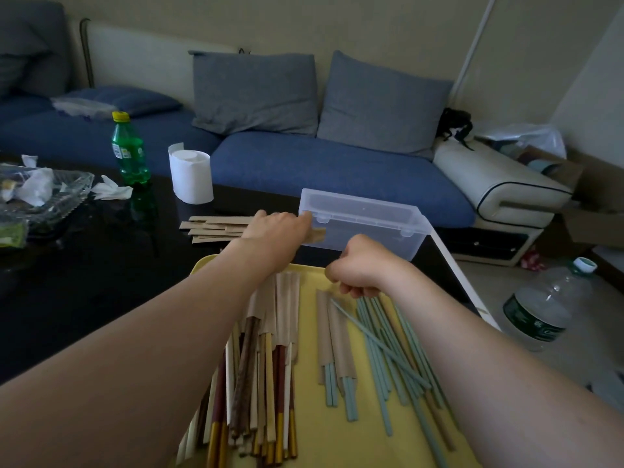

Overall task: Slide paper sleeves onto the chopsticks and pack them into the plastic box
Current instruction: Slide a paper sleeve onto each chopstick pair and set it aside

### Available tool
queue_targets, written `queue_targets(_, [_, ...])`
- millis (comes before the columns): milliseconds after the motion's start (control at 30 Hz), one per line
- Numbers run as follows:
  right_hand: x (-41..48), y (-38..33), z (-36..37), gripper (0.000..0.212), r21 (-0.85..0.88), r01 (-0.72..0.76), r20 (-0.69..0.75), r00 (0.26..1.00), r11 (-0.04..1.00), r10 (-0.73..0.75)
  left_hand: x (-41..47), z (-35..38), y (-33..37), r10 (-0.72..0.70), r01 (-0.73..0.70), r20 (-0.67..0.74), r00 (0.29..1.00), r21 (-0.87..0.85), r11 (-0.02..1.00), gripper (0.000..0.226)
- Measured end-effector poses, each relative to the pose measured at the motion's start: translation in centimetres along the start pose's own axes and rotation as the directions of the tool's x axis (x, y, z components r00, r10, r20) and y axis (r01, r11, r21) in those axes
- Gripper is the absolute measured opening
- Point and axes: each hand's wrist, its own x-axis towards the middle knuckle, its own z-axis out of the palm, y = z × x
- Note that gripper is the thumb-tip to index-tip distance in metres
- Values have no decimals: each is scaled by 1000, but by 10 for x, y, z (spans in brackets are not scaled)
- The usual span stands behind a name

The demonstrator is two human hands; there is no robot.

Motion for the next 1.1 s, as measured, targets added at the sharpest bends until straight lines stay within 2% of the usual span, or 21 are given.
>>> queue_targets(100, [-15, 9, -11, 15, -106, -16, 30, 999, 994, 19, -2, -2, 12, 74, -78, -40, 996, -97, 992, 46])
queue_targets(200, [-25, 20, -16, 10, -141, -45, 50, 997, 989, 52, -4, -7, 27, 126, -123, 3, 992, -199, 972, 34])
queue_targets(300, [-32, 32, -21, 11, -199, -134, 42, 988, 971, 145, -7, -13, 38, 217, -198, 65, 974, -219, 955, 35])
queue_targets(400, [-42, 46, -30, 12, -247, -227, 54, 967, 942, 248, -15, -16, 50, 238, -202, 108, 965, -270, 941, 36])
queue_targets(533, [-53, 62, -38, 18, -206, -273, 89, 951, 940, 296, -24, -19, 66, 258, -216, 120, 959, -282, 935, 32])
queue_targets(700, [-54, 73, -34, 19, -159, -274, 179, 937, 948, 301, -29, -20, 81, 275, -253, 111, 955, -181, 950, 31])
queue_targets(867, [-55, 72, -24, 19, -214, -288, 232, 913, 933, 335, -28, -18, 82, 278, -277, 115, 954, -25, 960, 35])
queue_targets(1000, [-58, 68, -24, 20, -232, -278, 239, 913, 932, 332, -28, -17, 79, 254, -254, 121, 960, -18, 967, 38])
queue_targets(1100, [-64, 64, -30, 15, -162, -202, 161, 960, 966, 228, -28, -15, 73, 219, -216, 121, 968, -34, 976, 39])
